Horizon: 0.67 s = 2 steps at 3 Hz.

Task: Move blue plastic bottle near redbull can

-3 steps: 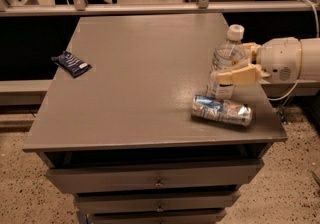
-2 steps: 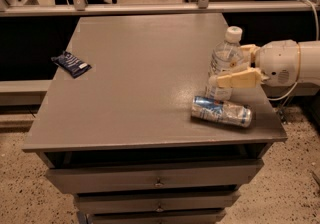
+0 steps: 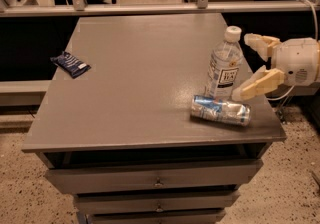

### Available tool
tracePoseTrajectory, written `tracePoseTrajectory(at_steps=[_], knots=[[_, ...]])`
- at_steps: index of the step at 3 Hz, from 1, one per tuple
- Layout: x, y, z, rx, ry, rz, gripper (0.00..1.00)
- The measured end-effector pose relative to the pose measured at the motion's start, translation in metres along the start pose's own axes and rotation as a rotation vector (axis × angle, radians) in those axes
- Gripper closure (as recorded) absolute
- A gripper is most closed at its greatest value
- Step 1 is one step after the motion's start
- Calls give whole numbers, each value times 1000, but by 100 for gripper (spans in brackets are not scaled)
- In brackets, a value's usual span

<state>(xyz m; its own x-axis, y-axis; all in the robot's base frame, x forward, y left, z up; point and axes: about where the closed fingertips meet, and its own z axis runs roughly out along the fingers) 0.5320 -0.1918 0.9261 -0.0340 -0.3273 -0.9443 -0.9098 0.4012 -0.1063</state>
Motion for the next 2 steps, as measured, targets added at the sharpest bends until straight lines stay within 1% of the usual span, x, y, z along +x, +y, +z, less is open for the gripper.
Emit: tracePoseTrajectory(at_steps=[1, 2], knots=[[-12, -17, -64, 124, 53, -32, 0], [-39, -35, -147, 300, 94, -56, 0]])
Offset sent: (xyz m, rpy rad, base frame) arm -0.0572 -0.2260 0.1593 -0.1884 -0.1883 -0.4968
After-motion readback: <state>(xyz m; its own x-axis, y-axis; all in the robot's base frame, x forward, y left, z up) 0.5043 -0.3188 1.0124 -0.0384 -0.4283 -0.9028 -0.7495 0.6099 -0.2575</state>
